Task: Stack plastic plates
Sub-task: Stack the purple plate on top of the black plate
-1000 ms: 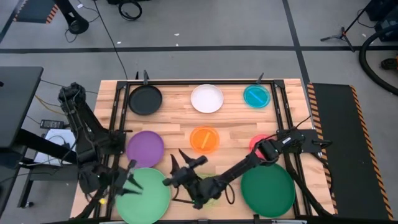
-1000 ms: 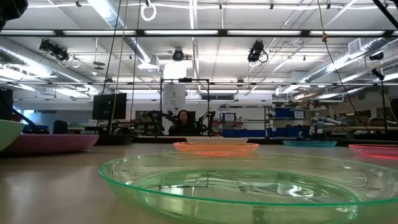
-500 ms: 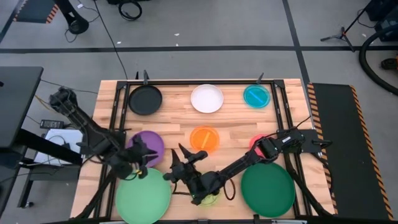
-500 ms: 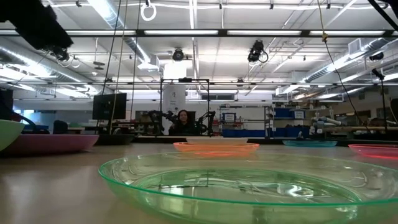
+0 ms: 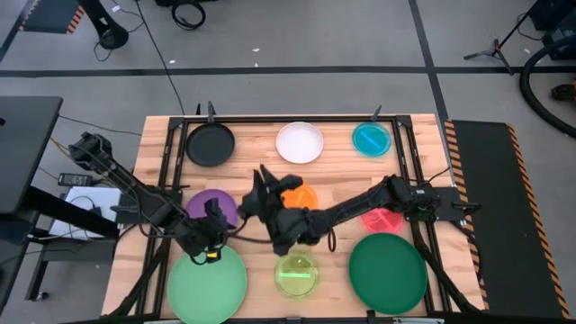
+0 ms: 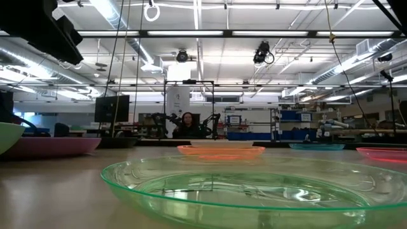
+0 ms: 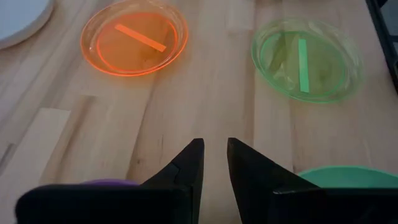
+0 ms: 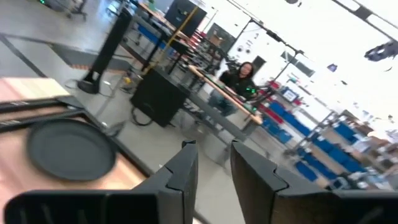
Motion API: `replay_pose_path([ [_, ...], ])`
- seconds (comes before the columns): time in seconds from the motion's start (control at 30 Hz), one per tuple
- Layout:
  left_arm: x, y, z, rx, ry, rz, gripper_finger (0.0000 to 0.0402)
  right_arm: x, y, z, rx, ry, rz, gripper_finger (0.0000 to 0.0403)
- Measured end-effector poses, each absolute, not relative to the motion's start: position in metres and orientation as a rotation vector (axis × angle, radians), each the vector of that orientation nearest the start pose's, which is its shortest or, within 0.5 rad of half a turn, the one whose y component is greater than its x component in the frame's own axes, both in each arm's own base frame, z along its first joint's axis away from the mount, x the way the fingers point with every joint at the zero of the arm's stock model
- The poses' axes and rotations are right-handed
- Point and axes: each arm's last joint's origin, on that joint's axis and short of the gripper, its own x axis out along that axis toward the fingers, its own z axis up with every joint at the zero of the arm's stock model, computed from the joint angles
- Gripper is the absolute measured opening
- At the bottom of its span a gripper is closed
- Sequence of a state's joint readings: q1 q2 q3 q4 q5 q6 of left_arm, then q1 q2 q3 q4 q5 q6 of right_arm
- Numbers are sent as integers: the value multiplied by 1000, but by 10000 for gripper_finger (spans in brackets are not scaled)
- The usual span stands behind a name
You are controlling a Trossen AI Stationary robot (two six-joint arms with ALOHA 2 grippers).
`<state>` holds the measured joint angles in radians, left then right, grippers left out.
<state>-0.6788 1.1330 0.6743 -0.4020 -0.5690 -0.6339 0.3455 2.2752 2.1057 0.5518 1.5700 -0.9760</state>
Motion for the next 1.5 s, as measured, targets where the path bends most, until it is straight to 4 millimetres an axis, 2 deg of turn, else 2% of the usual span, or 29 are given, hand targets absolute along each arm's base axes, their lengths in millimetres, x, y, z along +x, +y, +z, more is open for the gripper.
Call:
replay_pose_path([
  [0.2, 175, -123, 220, -87, 680, 101, 80, 474, 129, 375, -507, 363, -1207, 70],
  [0.37, 176, -124, 221, -99, 679, 84, 80, 472, 135, 373, -449, 317, -1203, 36],
  [0.5, 178, -128, 223, -119, 676, 1, 80, 474, 150, 340, -536, 342, -1131, 8],
  [0.6, 179, -130, 224, -122, 675, -33, 80, 472, 167, 304, -610, 341, -1008, 7],
  [0.7, 178, -129, 223, -122, 689, -32, 80, 466, 181, 270, -628, 343, -898, 8],
  [0.77, 178, -129, 223, -132, 698, -25, 80, 460, 188, 253, -602, 358, -763, 8],
  [0.83, 177, -129, 222, -152, 704, -15, 80, 450, 189, 243, -398, 438, -475, 8],
  [0.9, 177, -129, 222, -166, 707, -7, 80, 448, 180, 240, -98, 590, -178, 8],
  [0.93, 177, -128, 222, -170, 708, -5, 80, 448, 174, 238, 1, 661, -100, 8],
  [1.0, 177, -128, 222, -185, 709, 2, 80, 447, 164, 226, 73, 772, -107, 8],
  [1.07, 178, -127, 221, -191, 714, 14, 80, 445, 157, 218, 41, 809, -206, 9],
  [1.23, 178, -119, 217, -210, 740, 116, 80, 445, 159, 225, -13, 734, -302, 9],
  [1.5, 182, -103, 190, -164, 918, 336, 80, 447, 158, 225, 15, 663, -368, 9],
])
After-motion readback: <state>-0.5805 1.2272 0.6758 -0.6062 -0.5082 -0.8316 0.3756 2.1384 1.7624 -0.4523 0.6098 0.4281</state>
